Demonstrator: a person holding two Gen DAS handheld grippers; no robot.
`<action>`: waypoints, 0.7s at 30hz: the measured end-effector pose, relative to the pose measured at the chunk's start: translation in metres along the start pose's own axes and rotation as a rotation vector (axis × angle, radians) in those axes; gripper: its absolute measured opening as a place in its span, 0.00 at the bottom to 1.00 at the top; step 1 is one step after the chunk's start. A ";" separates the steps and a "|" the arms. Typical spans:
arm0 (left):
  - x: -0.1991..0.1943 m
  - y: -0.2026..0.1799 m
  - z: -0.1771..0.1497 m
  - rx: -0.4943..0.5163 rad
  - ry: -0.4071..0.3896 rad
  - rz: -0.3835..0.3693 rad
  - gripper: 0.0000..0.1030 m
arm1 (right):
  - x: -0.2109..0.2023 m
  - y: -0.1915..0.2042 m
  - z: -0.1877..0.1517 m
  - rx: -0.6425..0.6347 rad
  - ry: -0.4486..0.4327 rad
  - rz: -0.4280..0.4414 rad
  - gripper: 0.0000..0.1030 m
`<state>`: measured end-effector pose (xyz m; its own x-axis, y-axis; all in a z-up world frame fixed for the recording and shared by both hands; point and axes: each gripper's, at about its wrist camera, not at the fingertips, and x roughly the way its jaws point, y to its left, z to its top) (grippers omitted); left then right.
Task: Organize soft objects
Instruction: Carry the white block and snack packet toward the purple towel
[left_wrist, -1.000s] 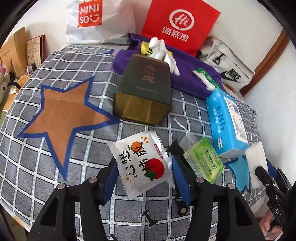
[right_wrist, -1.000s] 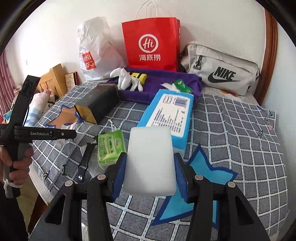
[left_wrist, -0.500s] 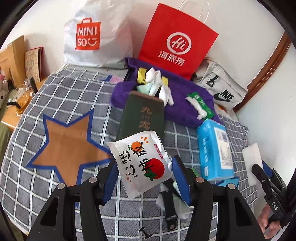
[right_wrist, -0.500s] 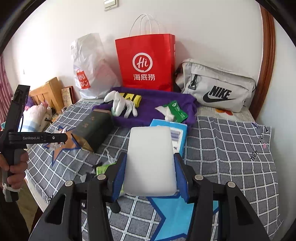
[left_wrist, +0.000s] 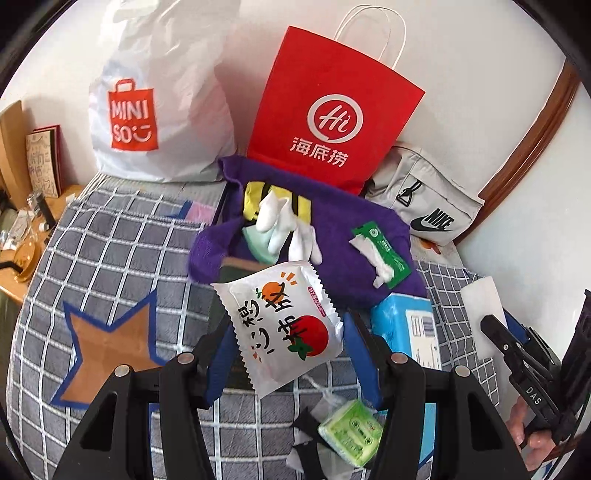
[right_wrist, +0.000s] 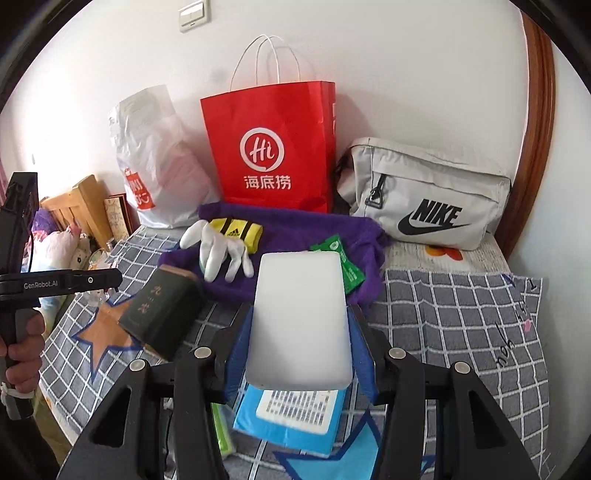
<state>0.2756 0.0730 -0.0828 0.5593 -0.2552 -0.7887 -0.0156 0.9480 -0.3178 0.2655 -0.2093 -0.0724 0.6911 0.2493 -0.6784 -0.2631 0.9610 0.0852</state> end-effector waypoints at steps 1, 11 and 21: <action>0.002 -0.002 0.004 0.005 0.002 -0.005 0.53 | 0.003 -0.001 0.004 -0.001 -0.002 -0.001 0.48; 0.033 -0.019 0.044 0.020 0.022 -0.041 0.53 | 0.041 -0.014 0.047 0.008 -0.017 0.004 0.48; 0.069 -0.029 0.080 0.026 0.041 -0.062 0.53 | 0.086 -0.017 0.080 -0.012 -0.010 0.018 0.48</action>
<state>0.3812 0.0432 -0.0856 0.5245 -0.3210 -0.7886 0.0404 0.9345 -0.3536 0.3839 -0.1948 -0.0738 0.6932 0.2675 -0.6692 -0.2830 0.9550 0.0886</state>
